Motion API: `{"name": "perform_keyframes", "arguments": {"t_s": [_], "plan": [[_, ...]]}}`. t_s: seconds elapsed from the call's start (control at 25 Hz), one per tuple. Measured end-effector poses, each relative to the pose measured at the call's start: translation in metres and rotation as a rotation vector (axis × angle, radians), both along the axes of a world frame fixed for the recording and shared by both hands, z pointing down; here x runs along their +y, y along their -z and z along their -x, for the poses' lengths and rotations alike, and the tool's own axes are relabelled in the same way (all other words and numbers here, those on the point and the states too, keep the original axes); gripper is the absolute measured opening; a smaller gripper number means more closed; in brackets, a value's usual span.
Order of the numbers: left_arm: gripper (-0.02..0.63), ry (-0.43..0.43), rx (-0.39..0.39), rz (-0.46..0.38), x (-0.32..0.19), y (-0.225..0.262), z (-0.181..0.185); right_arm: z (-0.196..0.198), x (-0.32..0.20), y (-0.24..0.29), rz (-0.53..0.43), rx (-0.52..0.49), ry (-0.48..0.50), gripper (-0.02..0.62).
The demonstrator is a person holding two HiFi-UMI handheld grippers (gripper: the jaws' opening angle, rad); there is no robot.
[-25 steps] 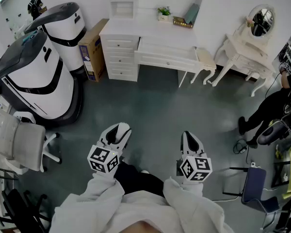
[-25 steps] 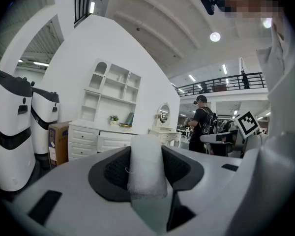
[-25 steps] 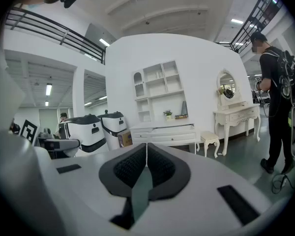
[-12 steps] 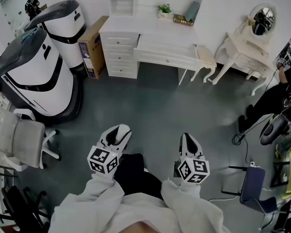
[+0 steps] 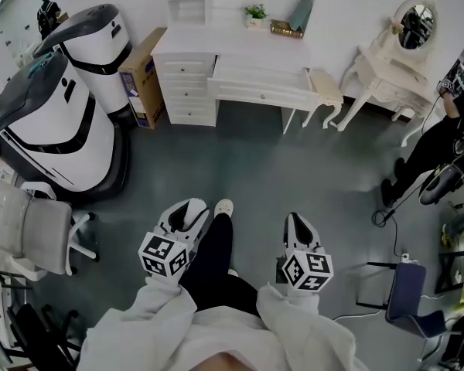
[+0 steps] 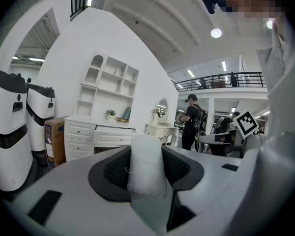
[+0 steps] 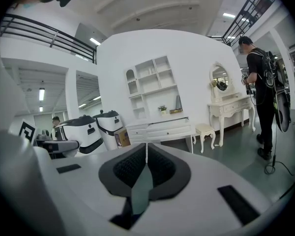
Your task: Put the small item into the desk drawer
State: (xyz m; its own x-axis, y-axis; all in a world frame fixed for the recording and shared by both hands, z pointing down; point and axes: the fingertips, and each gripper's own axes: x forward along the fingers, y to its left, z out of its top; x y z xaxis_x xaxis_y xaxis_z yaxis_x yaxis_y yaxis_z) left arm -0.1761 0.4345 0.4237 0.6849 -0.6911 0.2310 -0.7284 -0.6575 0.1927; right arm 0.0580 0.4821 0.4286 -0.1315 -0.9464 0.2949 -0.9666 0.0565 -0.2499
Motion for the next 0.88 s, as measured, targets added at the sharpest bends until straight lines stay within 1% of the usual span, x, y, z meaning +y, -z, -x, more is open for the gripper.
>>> {"name": "perform_keyframes", "arguments": {"t_s": [0.28,0.44,0.64,0.88], "plan": [[0.192,-0.012,0.018,-0.007,-0.049,-0.001,-0.021,-0.014,-0.043,0.002,0.002,0.013,0.007,0.038],[0.192,-0.022,0.013,-0.033,-0.084,0.007,-0.031,-0.019,-0.078,0.007,0.001,0.013,0.008,0.038],[0.192,-0.026,0.023,-0.027,-0.13,0.013,-0.042,-0.022,-0.123,0.016,0.004,0.02,0.028,0.038],[0.192,-0.053,0.009,-0.044,-0.182,0.028,-0.056,-0.03,-0.174,0.028,0.005,0.014,0.027,0.038]]}}
